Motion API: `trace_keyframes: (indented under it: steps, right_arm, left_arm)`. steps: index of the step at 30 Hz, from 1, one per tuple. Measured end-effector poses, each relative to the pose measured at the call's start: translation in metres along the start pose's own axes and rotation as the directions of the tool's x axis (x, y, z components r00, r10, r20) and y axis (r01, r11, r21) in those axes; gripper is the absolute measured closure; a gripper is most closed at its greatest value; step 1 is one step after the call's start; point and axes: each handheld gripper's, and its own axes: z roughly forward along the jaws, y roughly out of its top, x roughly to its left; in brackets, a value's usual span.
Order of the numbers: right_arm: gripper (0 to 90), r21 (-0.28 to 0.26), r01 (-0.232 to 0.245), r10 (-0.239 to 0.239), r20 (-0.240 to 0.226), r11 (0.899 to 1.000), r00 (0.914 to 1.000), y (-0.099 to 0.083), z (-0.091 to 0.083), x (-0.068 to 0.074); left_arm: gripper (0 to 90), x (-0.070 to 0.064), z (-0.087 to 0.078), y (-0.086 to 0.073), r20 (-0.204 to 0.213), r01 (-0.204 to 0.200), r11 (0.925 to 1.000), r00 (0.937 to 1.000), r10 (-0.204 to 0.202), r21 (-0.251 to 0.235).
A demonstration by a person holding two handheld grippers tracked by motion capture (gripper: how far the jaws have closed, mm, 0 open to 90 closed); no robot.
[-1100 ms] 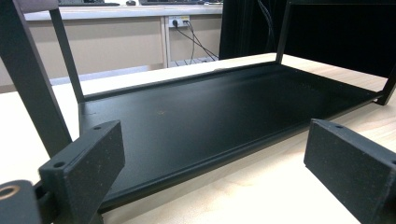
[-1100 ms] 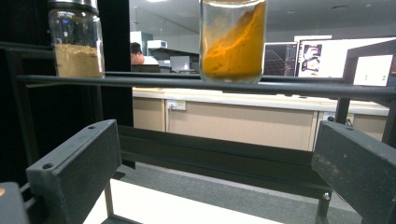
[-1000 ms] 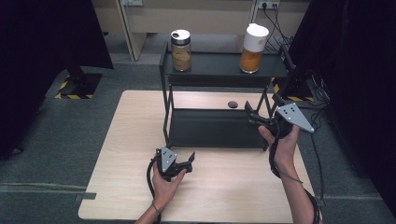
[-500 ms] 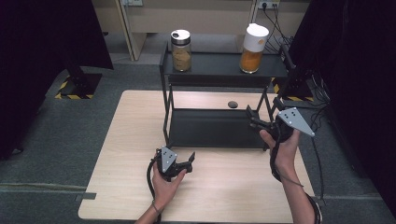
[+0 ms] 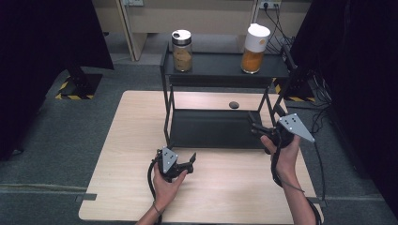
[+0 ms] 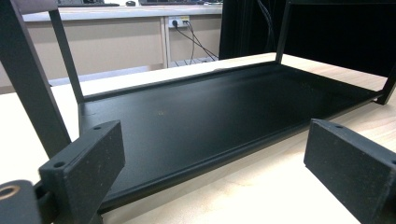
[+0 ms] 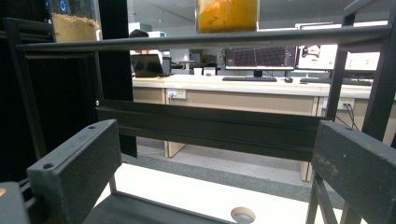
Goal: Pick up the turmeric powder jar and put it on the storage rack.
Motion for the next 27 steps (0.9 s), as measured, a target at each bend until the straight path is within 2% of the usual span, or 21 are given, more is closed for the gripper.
trace_keyframes:
  steps: [27]
  right_arm:
    - [2.4, 0.038, -0.045, 0.045, 0.003, 0.998, 0.999, -0.025, -0.008, -0.002]
  left_arm:
    - [4.4, 0.0, 0.0, 0.0, -0.001, 0.001, 1.0, 1.0, -0.001, -0.002]
